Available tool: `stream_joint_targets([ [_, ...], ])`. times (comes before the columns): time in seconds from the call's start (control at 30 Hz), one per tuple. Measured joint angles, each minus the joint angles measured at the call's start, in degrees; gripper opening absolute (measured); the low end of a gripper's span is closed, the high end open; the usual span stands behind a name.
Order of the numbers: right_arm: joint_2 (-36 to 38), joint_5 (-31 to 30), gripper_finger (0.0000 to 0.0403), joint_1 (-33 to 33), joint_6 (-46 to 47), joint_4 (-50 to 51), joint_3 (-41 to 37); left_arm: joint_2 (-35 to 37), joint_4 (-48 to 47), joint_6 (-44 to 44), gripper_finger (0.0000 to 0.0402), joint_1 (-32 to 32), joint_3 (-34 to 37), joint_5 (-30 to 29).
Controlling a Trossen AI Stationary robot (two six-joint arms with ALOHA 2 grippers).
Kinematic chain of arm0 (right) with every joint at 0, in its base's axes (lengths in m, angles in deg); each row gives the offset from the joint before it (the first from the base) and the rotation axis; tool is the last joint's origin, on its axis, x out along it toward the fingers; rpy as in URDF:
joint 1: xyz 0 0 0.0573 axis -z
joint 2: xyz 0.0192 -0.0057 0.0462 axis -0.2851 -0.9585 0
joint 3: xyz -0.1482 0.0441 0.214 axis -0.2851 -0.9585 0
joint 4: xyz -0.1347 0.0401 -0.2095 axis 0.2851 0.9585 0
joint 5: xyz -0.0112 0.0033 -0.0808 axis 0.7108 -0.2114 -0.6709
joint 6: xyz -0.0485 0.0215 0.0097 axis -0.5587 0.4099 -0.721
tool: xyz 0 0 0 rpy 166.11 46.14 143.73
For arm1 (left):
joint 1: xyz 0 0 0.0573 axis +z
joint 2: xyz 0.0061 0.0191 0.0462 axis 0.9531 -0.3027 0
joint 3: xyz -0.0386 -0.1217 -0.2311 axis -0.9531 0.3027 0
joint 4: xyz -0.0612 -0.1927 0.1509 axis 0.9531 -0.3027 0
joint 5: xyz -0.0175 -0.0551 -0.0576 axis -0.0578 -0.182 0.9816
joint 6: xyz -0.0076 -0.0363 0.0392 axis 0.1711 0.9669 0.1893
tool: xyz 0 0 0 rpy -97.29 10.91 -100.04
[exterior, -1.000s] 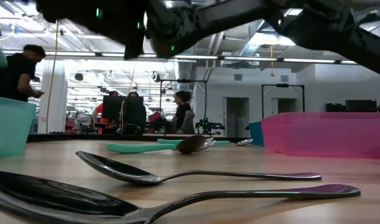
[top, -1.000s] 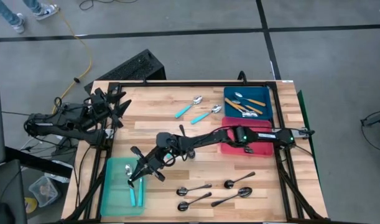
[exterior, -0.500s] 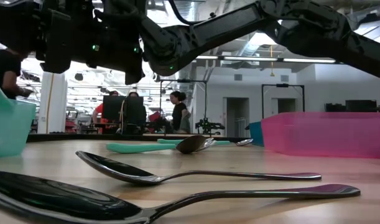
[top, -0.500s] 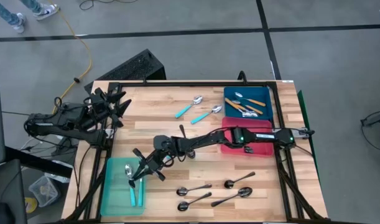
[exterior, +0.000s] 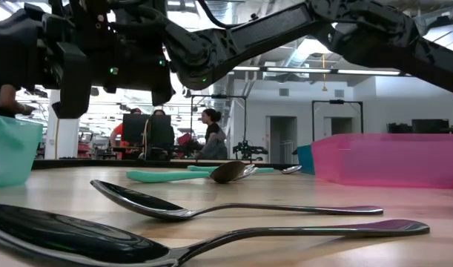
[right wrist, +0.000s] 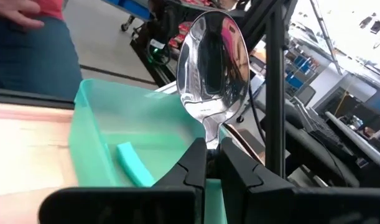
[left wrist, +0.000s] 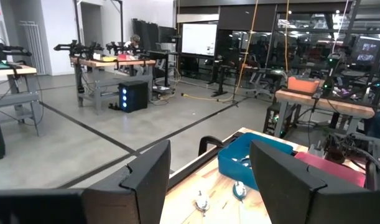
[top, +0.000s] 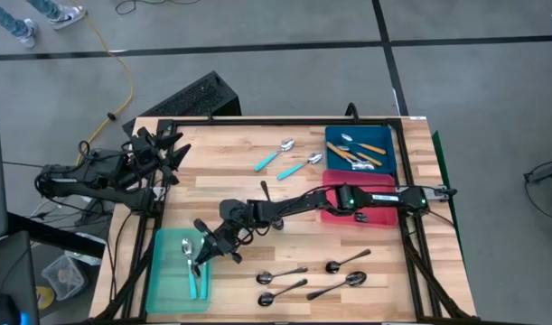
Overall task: Sort silverware by color (type)
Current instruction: Put the blue spoon into the skyblue bin
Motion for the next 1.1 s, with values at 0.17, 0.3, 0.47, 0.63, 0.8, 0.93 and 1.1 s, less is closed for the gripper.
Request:
stream_joint_targets([
  [0.17,0.04,0.00,0.0044,0.00,-6.73,3.56,0.00,0.00,0.00,-0.01,0.0206,0.01,0.00,-0.02],
  [0.3,0.07,0.00,0.0044,0.00,-7.16,3.21,0.00,0.00,0.00,-0.01,0.0206,0.01,0.00,-0.05],
  [0.47,0.07,0.00,0.0044,-0.02,-8.45,4.81,0.00,0.00,0.00,-0.03,0.0206,0.01,0.00,-0.09],
  [0.63,0.07,0.00,0.0044,-0.27,-11.29,6.49,0.00,0.00,0.00,-0.03,0.0206,0.01,0.00,-0.13],
  [0.8,0.09,0.00,0.0044,-0.39,-12.91,6.40,0.00,0.00,0.00,-0.04,0.0206,0.01,0.00,-0.13],
  [0.93,0.09,0.00,0.0044,-0.42,-14.17,6.98,0.00,0.00,-0.02,-0.06,0.0206,0.01,0.00,-0.13],
  [1.1,0.09,-1.15,0.0044,-0.42,-18.12,9.69,0.00,0.00,-0.02,-0.06,0.0206,0.01,0.00,-0.13],
])
